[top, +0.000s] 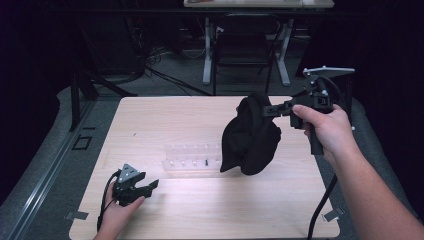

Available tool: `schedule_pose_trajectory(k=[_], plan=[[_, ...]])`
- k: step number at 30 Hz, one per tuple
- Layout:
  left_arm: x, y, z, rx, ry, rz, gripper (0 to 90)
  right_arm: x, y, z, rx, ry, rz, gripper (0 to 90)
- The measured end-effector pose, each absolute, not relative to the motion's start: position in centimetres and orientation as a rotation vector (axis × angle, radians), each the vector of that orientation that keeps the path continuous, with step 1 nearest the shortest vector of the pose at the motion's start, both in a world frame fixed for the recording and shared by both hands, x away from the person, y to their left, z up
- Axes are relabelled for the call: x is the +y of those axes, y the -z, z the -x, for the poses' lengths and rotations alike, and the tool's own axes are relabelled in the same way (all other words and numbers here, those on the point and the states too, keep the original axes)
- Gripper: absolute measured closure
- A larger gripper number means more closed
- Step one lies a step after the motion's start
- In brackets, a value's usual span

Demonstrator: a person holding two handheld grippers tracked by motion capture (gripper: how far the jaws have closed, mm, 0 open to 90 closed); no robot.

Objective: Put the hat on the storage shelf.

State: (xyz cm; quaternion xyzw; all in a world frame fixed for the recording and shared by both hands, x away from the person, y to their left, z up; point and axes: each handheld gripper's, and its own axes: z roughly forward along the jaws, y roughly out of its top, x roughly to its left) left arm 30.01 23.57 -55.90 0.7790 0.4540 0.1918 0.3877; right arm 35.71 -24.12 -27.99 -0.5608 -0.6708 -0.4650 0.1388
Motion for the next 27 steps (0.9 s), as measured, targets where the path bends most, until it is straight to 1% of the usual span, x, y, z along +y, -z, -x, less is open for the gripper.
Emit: schedule_pose_trajectory(k=[27], plan=[[23.6,55.8,-30.1,1.151,-0.478,-1.985,39.5,-20.7,29.0,-39.6,-1.957,1.328,1.625,88.2]])
